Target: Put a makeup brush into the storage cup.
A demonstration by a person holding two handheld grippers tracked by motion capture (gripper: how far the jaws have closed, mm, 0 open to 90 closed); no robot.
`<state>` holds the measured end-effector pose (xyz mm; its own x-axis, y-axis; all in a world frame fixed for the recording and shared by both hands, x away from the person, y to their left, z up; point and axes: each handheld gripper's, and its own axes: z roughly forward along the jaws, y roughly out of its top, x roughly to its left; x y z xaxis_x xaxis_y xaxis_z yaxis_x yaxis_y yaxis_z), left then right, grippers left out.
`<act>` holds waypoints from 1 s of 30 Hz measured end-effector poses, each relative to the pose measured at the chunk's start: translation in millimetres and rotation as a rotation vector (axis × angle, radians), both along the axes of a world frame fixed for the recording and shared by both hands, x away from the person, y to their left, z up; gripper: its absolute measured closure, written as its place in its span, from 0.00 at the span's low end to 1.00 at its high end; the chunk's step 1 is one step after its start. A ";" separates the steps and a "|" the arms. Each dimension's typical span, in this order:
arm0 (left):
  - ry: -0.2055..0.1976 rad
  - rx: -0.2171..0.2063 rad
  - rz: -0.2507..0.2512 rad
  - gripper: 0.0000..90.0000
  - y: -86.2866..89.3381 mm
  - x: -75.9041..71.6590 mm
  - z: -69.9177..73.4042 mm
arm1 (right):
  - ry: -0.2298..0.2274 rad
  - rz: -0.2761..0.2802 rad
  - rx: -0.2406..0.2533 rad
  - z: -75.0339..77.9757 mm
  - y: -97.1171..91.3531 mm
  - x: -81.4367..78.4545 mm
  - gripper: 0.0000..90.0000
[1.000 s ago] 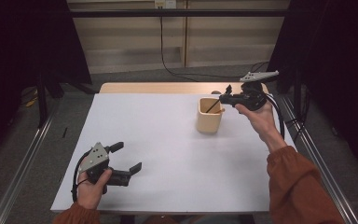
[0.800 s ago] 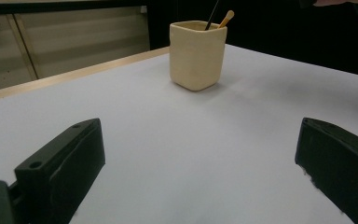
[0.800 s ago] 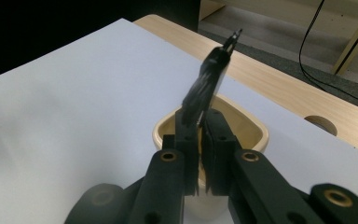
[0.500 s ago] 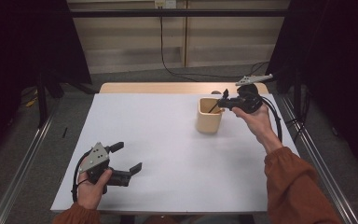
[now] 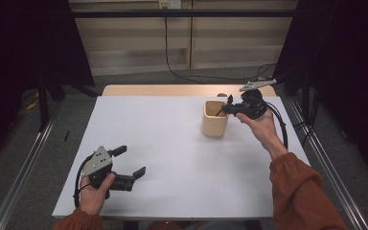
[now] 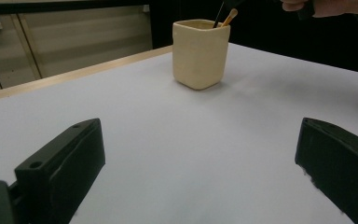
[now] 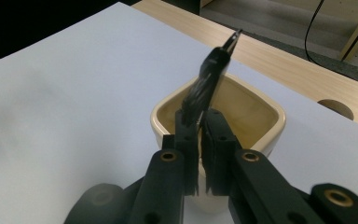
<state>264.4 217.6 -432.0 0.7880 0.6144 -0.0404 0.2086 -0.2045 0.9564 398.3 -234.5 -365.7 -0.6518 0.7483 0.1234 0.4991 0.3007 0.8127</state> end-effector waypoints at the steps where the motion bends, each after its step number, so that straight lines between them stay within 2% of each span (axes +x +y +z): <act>1: 0.000 -0.001 0.000 0.02 -0.1 0.0 0.0 | 0.000 0.001 0.000 0.0 0.0 0.0 0.95; 4: 0.000 0.000 -0.001 0.02 -0.1 0.1 0.0 | 0.000 0.004 0.000 -0.3 0.7 -0.1 0.94; 6: 0.000 0.004 -0.003 0.02 0.0 0.0 0.0 | 0.003 -0.001 0.003 -1.2 0.5 0.2 0.86; 8: 0.000 0.006 -0.004 0.02 0.1 -0.1 -0.1 | 0.011 -0.022 0.003 -3.0 -0.3 0.7 0.67; 12: 0.001 0.007 -0.005 0.02 -0.1 0.1 -0.3 | 0.005 -0.051 0.012 -6.6 -3.9 0.8 0.40; 13: 0.000 0.005 -0.004 0.02 -0.3 0.2 -0.5 | 0.003 -0.062 0.007 -6.3 -4.0 0.5 0.37; 19: -0.001 0.009 -0.006 0.02 -0.3 0.1 -0.2 | -0.023 -0.065 0.009 -2.3 -5.0 -2.2 0.26; 30: 0.000 0.006 -0.004 0.02 -0.2 0.8 -0.4 | -0.047 -0.084 0.044 -5.3 -10.2 -7.4 0.11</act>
<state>265.2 217.4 -432.4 0.7906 0.6113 -0.0367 0.2073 -0.2107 0.9553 390.9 -244.7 -370.9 -0.5930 0.7949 0.1282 0.4820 0.2229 0.8474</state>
